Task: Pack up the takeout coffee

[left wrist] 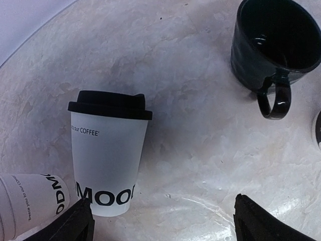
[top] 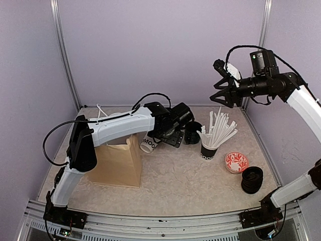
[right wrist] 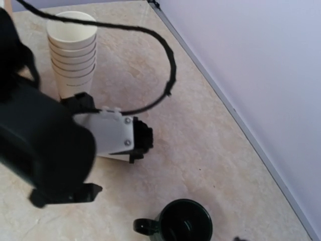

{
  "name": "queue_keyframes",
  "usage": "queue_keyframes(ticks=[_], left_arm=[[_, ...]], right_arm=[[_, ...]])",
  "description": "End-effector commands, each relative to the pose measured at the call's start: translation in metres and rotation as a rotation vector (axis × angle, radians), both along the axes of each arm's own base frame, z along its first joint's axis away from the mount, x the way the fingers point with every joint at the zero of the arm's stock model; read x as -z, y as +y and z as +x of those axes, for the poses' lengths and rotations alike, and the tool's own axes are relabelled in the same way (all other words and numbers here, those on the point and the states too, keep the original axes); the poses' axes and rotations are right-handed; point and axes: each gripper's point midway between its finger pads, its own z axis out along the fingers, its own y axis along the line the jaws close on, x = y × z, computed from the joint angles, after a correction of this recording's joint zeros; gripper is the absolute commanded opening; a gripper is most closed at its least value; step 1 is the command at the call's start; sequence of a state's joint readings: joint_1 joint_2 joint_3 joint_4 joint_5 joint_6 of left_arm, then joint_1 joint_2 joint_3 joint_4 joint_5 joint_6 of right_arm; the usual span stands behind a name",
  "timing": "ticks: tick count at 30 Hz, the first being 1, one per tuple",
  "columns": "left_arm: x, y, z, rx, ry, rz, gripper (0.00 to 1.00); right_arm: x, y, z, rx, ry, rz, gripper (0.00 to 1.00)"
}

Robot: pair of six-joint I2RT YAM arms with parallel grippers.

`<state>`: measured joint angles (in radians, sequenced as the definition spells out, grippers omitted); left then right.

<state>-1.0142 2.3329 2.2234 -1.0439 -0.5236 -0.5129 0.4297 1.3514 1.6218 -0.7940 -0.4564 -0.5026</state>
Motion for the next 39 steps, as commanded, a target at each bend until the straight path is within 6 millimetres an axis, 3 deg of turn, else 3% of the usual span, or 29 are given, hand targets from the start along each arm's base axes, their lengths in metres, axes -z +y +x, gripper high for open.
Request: queue_keyframes(ticks=[1, 16, 27, 34, 39], left_arm=[[0.002, 0.009, 0.011, -0.021, -0.03, 0.044, 0.95], [0.061, 0.055, 0.037, -0.129, 0.039, 0.216, 0.99], [0.094, 0.068, 0.039, -0.154, 0.088, 0.263, 0.94], [0.086, 0.072, 0.041, -0.186, 0.083, 0.226, 0.77], [0.067, 0.067, 0.041, -0.186, 0.067, 0.18, 0.73]], right_arm=[[-0.008, -0.001, -0.008, -0.017, -0.015, 0.035, 0.61], [-0.003, 0.002, -0.011, -0.043, -0.003, 0.04, 0.61], [0.0, 0.005, -0.01, -0.059, 0.008, 0.042, 0.61], [0.001, 0.005, -0.01, -0.061, 0.01, 0.041, 0.6], [0.0, 0.003, -0.011, -0.055, 0.003, 0.038, 0.6]])
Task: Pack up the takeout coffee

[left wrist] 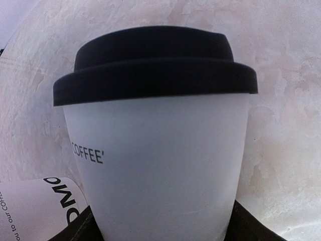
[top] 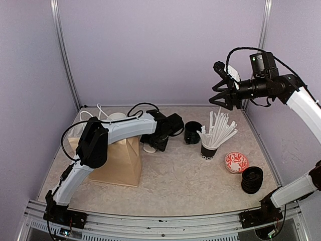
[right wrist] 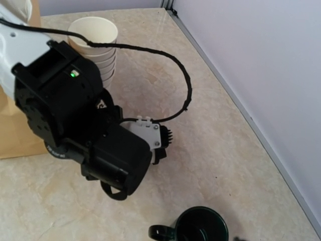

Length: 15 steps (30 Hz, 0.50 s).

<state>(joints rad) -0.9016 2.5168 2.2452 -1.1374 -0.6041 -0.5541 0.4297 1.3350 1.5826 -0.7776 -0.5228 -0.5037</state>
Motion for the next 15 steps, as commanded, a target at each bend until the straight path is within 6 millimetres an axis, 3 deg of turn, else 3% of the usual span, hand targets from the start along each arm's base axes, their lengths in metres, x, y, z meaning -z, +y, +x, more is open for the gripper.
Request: queue_keyframes(ticks=[1, 3, 8, 12, 15], left_arm=[[-0.025, -0.004, 0.0, -0.01, -0.029, -0.06, 0.73], [-0.045, -0.014, 0.0, 0.01, -0.062, -0.112, 0.73], [-0.118, -0.042, -0.009, 0.092, -0.213, -0.25, 0.75], [-0.195, -0.067, -0.027, 0.225, -0.365, -0.394, 0.76], [-0.232, -0.093, -0.048, 0.369, -0.453, -0.488, 0.77]], right_arm=[[-0.006, -0.004, -0.001, 0.005, -0.02, 0.011, 0.6], [-0.01, -0.005, -0.002, 0.013, -0.032, 0.011, 0.6], [-0.028, -0.01, -0.006, 0.028, -0.078, 0.027, 0.6], [-0.041, -0.012, -0.007, 0.035, -0.098, 0.056, 0.62], [-0.051, -0.013, -0.008, 0.04, -0.114, 0.079, 0.62]])
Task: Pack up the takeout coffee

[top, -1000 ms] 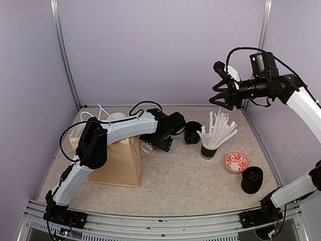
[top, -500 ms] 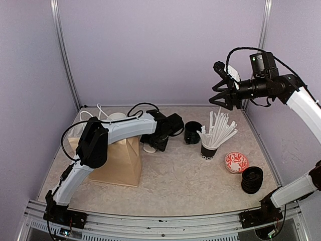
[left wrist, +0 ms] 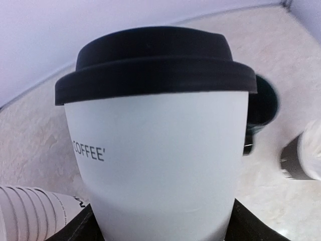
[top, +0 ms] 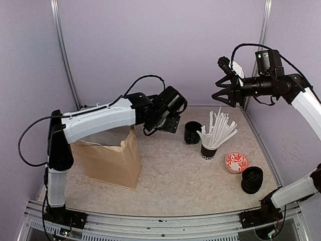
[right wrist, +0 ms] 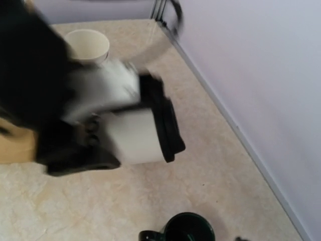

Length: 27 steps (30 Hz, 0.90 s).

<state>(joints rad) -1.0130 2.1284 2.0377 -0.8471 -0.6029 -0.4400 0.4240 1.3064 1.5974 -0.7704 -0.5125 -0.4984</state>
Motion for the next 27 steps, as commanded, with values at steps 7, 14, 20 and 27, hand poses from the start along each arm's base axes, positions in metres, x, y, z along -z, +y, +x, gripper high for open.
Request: queue_keyframes(ticks=[7, 14, 20, 27], left_arm=[[-0.137, -0.048, -0.085, 0.479, -0.417, -0.208, 0.81], [-0.126, -0.017, -0.138, 0.703, -0.49, -0.252, 0.8], [-0.096, -0.009, -0.154, 0.713, -0.337, -0.258, 0.84], [-0.031, -0.034, -0.187, 0.781, -0.178, -0.091, 0.99]], right_arm=[[-0.059, -0.009, -0.019, -0.018, -0.106, 0.091, 0.67], [-0.055, 0.006, -0.069, -0.285, -0.037, 0.109, 0.69], [-0.035, 0.005, -0.066, -0.264, 0.004, 0.086, 0.68], [-0.026, 0.003, -0.07, -0.262, 0.005, 0.084, 0.69]])
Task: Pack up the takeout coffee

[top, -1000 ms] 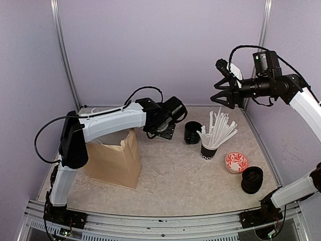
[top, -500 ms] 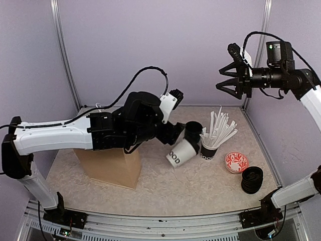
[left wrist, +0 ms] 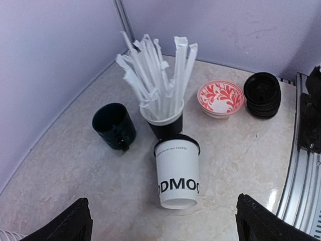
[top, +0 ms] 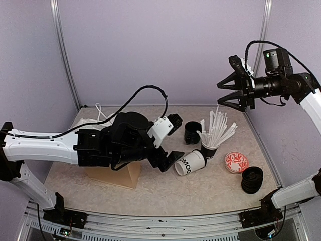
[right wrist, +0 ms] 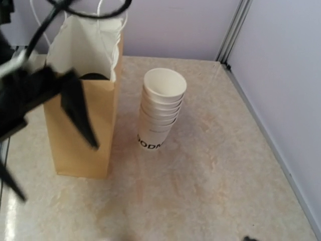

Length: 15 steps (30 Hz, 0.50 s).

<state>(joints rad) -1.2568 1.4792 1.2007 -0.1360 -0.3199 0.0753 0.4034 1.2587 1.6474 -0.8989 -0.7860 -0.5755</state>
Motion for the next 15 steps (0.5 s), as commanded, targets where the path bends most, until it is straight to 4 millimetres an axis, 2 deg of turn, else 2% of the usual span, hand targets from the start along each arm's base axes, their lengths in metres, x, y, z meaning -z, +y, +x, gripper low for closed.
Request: queue_keyframes(ticks=[1, 4, 5, 7, 8, 12, 15], left_arm=[[0.051, -0.017, -0.015, 0.023, 0.082, 0.154, 0.99], [0.066, -0.026, -0.005, -0.02, 0.096, 0.207, 0.99], [0.079, -0.031, 0.0, -0.036, 0.107, 0.244, 0.99], [0.086, -0.038, 0.013, -0.077, 0.146, 0.268, 0.99], [0.103, -0.043, 0.016, -0.084, 0.173, 0.303, 0.99], [0.133, -0.06, 0.013, -0.039, 0.229, 0.343, 0.99], [0.155, -0.066, 0.016, -0.027, 0.296, 0.359, 0.99]], right_arm=[[0.0, -0.004, -0.01, -0.013, -0.006, 0.008, 0.69], [0.002, -0.004, -0.011, -0.019, 0.005, 0.008, 0.69], [0.002, -0.004, -0.012, -0.021, 0.007, 0.008, 0.69], [0.004, -0.005, -0.012, -0.014, 0.007, 0.003, 0.69], [0.005, -0.005, -0.012, -0.009, 0.008, 0.0, 0.69], [0.01, -0.009, -0.016, -0.002, 0.008, -0.013, 0.69], [0.013, -0.011, -0.018, 0.005, 0.008, -0.017, 0.69]])
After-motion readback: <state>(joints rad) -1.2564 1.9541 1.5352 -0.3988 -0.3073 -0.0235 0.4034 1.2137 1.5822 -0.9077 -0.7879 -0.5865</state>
